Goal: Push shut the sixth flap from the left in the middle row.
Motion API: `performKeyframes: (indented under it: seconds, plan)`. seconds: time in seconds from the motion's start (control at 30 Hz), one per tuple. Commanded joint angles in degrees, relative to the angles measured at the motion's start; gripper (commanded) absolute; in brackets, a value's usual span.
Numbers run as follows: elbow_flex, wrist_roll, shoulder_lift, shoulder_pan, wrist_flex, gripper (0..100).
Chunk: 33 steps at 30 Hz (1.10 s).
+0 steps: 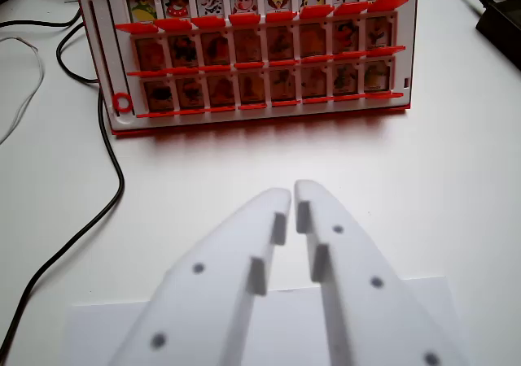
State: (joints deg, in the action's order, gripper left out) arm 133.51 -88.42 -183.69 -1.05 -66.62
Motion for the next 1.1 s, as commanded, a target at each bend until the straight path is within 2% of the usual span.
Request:
performKeyframes:
  seconds: [0.0, 0.8, 1.07]
  plan:
    - [-1.05, -0.26, -0.18, 0.0, 1.32, 0]
    - [-1.67, -0.18, -0.79, -0.79, -0.62, 0]
    - [-5.1, -1.41, 10.63, -6.5, 8.17, 0]
